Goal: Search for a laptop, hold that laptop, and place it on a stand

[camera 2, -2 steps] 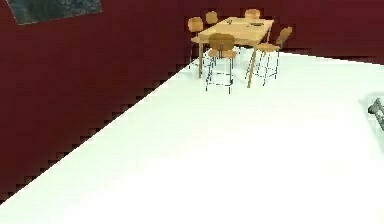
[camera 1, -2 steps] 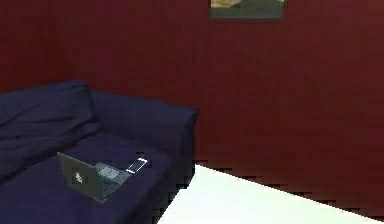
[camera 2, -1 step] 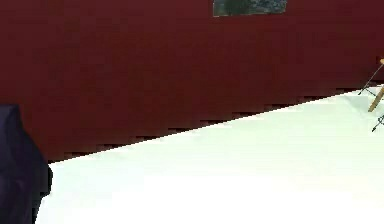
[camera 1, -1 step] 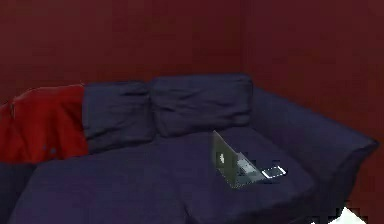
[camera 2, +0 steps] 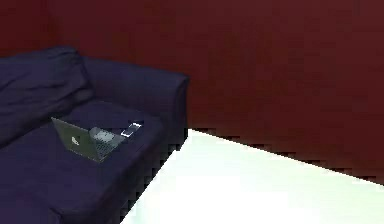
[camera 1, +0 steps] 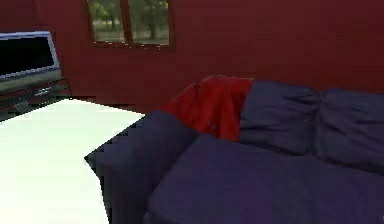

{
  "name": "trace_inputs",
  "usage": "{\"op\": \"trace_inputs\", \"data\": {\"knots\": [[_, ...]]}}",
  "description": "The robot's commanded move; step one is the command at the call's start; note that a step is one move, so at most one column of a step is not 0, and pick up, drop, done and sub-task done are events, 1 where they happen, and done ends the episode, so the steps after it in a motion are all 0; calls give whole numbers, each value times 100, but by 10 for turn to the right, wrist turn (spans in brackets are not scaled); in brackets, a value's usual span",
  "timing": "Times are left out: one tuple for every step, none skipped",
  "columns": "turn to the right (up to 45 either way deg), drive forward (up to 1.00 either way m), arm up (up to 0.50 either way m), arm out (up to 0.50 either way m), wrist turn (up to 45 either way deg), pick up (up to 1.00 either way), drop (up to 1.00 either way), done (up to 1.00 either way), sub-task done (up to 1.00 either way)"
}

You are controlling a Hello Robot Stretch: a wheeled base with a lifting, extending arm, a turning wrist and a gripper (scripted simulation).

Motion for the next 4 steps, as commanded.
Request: {"op": "trace_inputs", "data": {"knots": [[-270,0,0,0,0,0,0,0,0],[450,0,0,0,0,0,0,0,0],[90,0,0,0,0,0,0,0,0],[0,45,0,0,0,0,0,0,0]]}}
